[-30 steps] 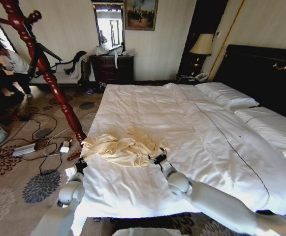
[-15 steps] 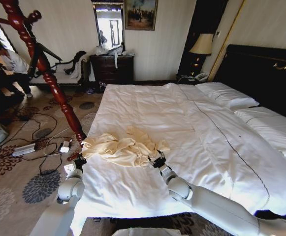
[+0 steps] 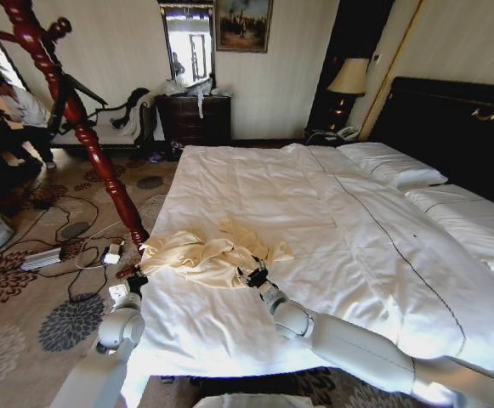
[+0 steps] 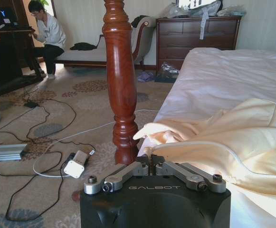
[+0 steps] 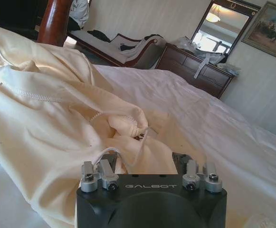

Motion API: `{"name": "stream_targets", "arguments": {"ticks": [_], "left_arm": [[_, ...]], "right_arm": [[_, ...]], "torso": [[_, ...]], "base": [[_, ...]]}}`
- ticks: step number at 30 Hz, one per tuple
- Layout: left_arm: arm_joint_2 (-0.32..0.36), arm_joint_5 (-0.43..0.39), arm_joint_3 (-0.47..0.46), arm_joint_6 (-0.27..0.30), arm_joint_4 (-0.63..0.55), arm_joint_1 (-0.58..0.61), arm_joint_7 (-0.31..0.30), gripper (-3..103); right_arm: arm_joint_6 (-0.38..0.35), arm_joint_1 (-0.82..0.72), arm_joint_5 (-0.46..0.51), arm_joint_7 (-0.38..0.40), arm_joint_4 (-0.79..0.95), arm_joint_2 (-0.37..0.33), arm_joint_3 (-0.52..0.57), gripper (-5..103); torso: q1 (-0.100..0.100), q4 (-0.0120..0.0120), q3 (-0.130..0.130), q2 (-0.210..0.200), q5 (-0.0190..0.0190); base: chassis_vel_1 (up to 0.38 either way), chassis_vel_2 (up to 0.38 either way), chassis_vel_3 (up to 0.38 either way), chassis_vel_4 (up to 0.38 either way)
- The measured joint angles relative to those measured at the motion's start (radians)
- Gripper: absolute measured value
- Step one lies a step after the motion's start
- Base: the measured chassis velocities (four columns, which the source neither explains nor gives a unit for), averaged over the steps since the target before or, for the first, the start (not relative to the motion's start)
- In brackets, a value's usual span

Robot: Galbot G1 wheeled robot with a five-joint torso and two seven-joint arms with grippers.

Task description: Pick up the clothes from the bed and hang them on the clothes hanger.

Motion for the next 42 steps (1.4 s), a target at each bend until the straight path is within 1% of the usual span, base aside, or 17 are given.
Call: {"name": "stream_targets", "arguments": {"ticks": [1, 2, 5, 8, 10, 13, 14, 15, 16, 17, 18, 20, 29, 34, 37, 41, 42], "left_arm": [[0.0, 0.0, 0.0, 0.0, 0.0, 0.0, 0.0, 2], [-0.001, 0.0, 0.001, 0.0, 0.001, -0.002, 0.0, 2], [-0.001, 0.0, 0.003, 0.0, 0.002, -0.007, 0.0, 2], [-0.001, 0.0, 0.003, 0.0, 0.002, -0.009, 0.0, 2], [-0.001, 0.0, 0.003, 0.0, 0.003, -0.009, 0.0, 2], [-0.001, 0.0, 0.003, 0.0, 0.004, -0.009, 0.0, 2], [-0.003, 0.0, 0.003, 0.0, 0.004, -0.009, 0.0, 2], [-0.003, 0.0, 0.003, 0.0, 0.004, -0.009, 0.0, 2], [-0.004, 0.0, 0.003, 0.001, 0.004, -0.009, 0.0, 2], [-0.005, 0.0, 0.004, 0.001, 0.004, -0.01, 0.0, 2], [-0.005, 0.0, 0.004, 0.001, 0.004, -0.01, 0.0, 2], [-0.005, 0.0, 0.004, 0.002, 0.004, -0.01, -0.001, 2], [-0.005, 0.0, -0.001, 0.002, 0.002, -0.007, -0.001, 2], [-0.007, 0.001, -0.002, 0.002, 0.002, -0.007, -0.001, 2], [-0.007, 0.002, -0.002, 0.002, 0.003, -0.007, -0.001, 2], [-0.007, 0.002, -0.001, 0.002, 0.005, -0.01, -0.001, 2], [-0.007, 0.002, -0.001, 0.002, 0.006, -0.011, -0.001, 2]], "right_arm": [[0.0, 0.0, 0.0, 0.0, 0.0, 0.0, 0.0, 65], [-0.001, 0.005, 0.003, 0.0, -0.007, 0.005, -0.004, 60], [-0.002, 0.017, 0.018, 0.0, -0.026, 0.02, -0.013, 57], [0.005, 0.023, 0.029, -0.001, -0.035, 0.029, -0.014, 56], [0.042, 0.038, 0.041, -0.019, -0.049, 0.046, -0.011, 56], [0.052, 0.054, 0.05, -0.023, -0.064, 0.06, -0.009, 54], [0.053, 0.071, 0.061, -0.024, -0.088, 0.078, -0.009, 60], [0.053, 0.071, 0.061, -0.024, -0.088, 0.078, -0.009, 60], [0.052, 0.084, 0.068, -0.024, -0.111, 0.092, -0.009, 65], [0.048, 0.093, 0.072, -0.024, -0.125, 0.1, -0.01, 65], [0.04, 0.108, 0.08, -0.022, -0.149, 0.116, -0.012, 70], [0.031, 0.123, 0.088, -0.021, -0.176, 0.131, -0.018, 72], [0.022, 0.177, 0.107, -0.025, -0.27, 0.22, -0.045, 73], [0.021, 0.2, 0.116, -0.031, -0.3, 0.254, -0.058, 73], [0.028, 0.206, 0.122, -0.04, -0.313, 0.268, -0.059, 76], [0.042, 0.215, 0.144, -0.054, -0.328, 0.294, -0.062, 73], [0.043, 0.216, 0.152, -0.056, -0.329, 0.299, -0.062, 70]], "torso": [[0.0, 0.0, 0.0, 0.0, 0.0], [0.0, 0.0, 0.0, 0.0, -0.0001], [0.0, -0.0001, 0.0, 0.0, 0.0002], [0.0, -0.0001, 0.0, 0.0, 0.0001], [0.0, 0.0, 0.0, 0.0, 0.0001], [0.0, -0.0001, 0.0, 0.0, 0.0], [0.0, 0.0001, 0.0, 0.0, 0.0], [0.0, 0.0001, 0.0, 0.0, 0.0], [0.0, 0.0001, 0.0, 0.0, 0.0], [0.0, 0.0001, 0.0, 0.0, 0.0], [0.0, 0.0, 0.0, 0.0, 0.0], [0.0, 0.0, 0.0, 0.0, 0.0], [0.0, 0.0001, 0.0, 0.0, 0.0], [0.0, 0.0, 0.0, 0.0, -0.0001], [0.0, 0.0, 0.0, 0.0, 0.0], [0.0, 0.0001, 0.0, 0.0, -0.0001], [0.0, 0.0001, 0.0, 0.0, 0.0]], "base": [[0.0, 0.0, 0.0, 0.0], [0.0, 0.0, 0.0, 0.0], [0.0, 0.0, 0.0, 0.0], [0.0, 0.0, 0.0, 0.0], [0.0, 0.0, 0.0, 0.0], [0.0, 0.0, 0.0, 0.0], [0.0, 0.0, 0.0, 0.0], [0.0, 0.0, 0.0, 0.0], [0.0, 0.0, 0.0, 0.0], [0.0, 0.0, 0.0, 0.0], [0.0, 0.0, 0.0, 0.0], [0.0, 0.0, 0.0, 0.0], [0.0, 0.0, 0.0, 0.0], [0.0, 0.0, 0.0, 0.0], [0.0, 0.0, 0.0, 0.0], [0.0, 0.0, 0.0, 0.0], [0.0, 0.0, 0.0, 0.0]]}}
